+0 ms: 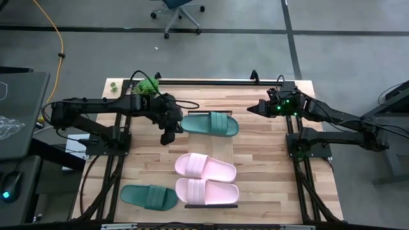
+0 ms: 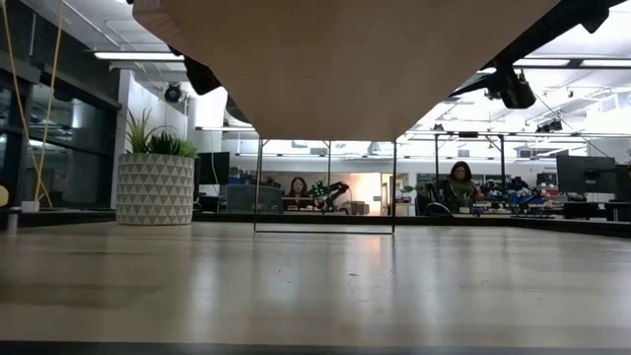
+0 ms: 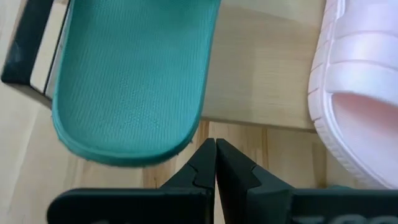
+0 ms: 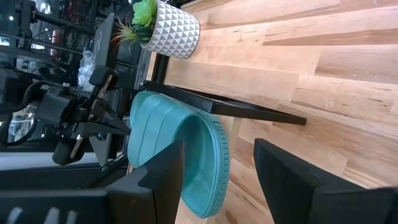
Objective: Pick and place slides into the shelf
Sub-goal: Put the top green slides on the shelf
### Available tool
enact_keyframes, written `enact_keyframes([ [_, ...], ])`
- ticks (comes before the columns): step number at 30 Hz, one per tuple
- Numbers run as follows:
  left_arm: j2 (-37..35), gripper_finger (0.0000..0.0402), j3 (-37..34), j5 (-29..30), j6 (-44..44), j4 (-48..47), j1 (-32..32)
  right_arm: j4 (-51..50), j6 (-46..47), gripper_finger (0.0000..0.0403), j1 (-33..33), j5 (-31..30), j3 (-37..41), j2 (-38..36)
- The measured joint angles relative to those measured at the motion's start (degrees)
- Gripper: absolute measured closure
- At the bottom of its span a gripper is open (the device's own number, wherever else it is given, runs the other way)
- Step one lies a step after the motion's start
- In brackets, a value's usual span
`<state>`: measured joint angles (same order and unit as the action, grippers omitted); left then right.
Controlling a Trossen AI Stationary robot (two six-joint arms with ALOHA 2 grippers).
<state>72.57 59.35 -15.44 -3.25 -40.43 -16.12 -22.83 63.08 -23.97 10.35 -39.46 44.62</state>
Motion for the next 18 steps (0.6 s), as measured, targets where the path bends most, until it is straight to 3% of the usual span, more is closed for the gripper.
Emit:
enact_keyframes([
  [18,0.34,0.0401,0.0,4.29,-1.7,-0.21,0.02,0.46,-0.03,0.022,0.0,0.02,0.0,0.0],
])
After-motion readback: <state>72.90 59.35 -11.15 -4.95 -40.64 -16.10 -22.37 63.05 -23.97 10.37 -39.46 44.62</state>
